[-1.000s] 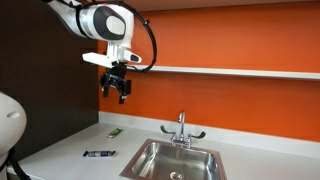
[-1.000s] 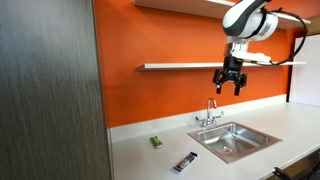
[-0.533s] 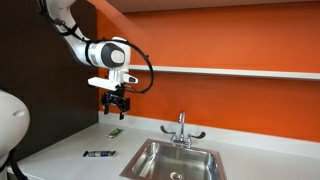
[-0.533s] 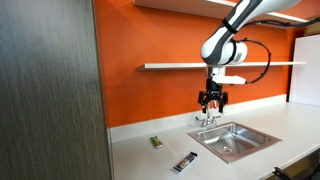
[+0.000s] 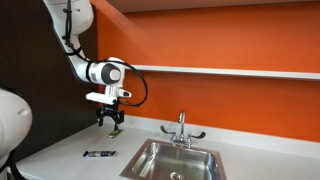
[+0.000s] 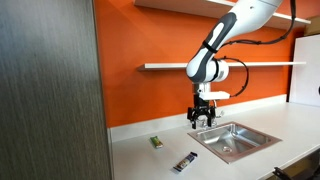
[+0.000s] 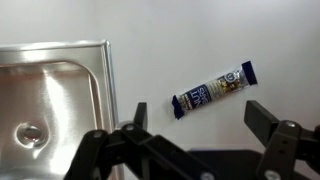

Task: Put the chocolate bar on the bottom shelf

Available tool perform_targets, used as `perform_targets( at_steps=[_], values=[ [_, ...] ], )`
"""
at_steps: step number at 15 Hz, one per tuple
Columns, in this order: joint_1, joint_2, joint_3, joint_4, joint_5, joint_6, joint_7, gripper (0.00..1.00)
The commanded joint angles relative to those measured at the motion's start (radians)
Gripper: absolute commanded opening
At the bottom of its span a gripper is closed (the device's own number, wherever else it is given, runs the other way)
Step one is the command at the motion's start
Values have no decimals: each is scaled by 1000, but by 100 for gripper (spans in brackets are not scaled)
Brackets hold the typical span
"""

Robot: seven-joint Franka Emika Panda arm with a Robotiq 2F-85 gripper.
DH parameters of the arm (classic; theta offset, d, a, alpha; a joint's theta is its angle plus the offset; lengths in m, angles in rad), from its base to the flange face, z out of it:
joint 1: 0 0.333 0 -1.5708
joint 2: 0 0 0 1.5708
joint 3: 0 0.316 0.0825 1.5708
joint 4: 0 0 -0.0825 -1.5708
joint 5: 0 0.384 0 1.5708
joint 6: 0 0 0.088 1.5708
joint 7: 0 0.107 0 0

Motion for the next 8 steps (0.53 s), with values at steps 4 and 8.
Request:
perform_targets(
  at_steps=[4, 8],
  values=[
    [9, 134, 52, 74, 51, 37, -14, 100],
    [10, 193, 73, 99, 63, 60, -19, 100]
  ],
)
